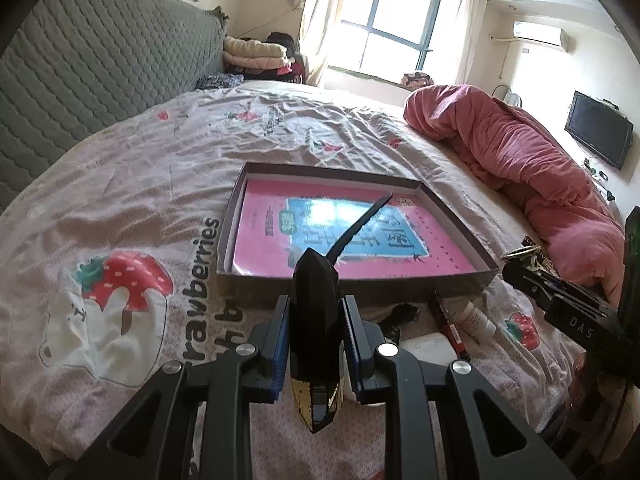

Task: Organize rigid objects
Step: 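Lift the black-gold item with the left tool while the right carries the knob over the box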

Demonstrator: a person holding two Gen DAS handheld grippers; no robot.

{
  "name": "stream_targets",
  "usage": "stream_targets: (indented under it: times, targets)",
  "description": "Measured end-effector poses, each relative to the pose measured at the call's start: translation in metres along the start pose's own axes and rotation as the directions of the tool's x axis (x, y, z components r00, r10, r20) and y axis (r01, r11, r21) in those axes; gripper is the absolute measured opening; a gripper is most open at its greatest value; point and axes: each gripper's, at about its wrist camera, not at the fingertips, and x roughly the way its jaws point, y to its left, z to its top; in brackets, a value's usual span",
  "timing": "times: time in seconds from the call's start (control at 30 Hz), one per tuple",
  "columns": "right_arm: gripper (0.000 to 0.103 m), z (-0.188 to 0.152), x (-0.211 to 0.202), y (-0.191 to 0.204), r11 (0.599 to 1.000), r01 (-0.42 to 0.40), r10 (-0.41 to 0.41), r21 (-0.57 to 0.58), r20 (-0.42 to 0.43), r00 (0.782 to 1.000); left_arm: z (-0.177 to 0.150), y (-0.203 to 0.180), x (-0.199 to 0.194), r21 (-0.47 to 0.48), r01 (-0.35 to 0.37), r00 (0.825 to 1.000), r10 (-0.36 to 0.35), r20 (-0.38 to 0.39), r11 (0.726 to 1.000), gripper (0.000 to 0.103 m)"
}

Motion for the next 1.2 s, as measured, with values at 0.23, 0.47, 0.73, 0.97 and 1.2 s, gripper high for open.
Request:
stream_targets:
  times: [0.23, 0.47, 0.73, 0.97, 1.2]
  targets:
    - [0.038, 0.007, 0.002, 0.003, 1.0, -0.009, 0.01, -0.008, 0.025, 1.0, 0.012, 0.004, 0.007, -0.023, -0.015, 1.0, 0.016, 0.024, 1.0, 0.025]
    - [0.038, 0.013, 0.015, 0.0, 1.0, 0.002, -0.002, -0.004, 0.022, 1.0, 0.03, 0.013, 0.011, -0.014, -0.044, 0.997, 0.044, 0.059, 0.999, 0.025]
    - [0.038, 0.017, 0.027, -0.004, 1.0, 0.012, -0.012, 0.007, 0.025, 1.0, 0.038, 0.021, 0.026, -0.008, -0.05, 0.997, 0.05, 0.052, 0.999, 0.025]
    - [0.038, 0.02, 0.041, -0.006, 1.0, 0.015, -0.015, 0.009, 0.006, 1.0, 0.043, 0.019, 0.045, -0.007, -0.049, 0.998, 0.049, 0.024, 0.999, 0.025]
    - [0.038, 0.023, 0.055, -0.01, 1.0, 0.025, -0.025, 0.016, -0.019, 1.0, 0.047, 0.022, 0.064, -0.008, -0.056, 0.998, 0.055, -0.01, 0.998, 0.025]
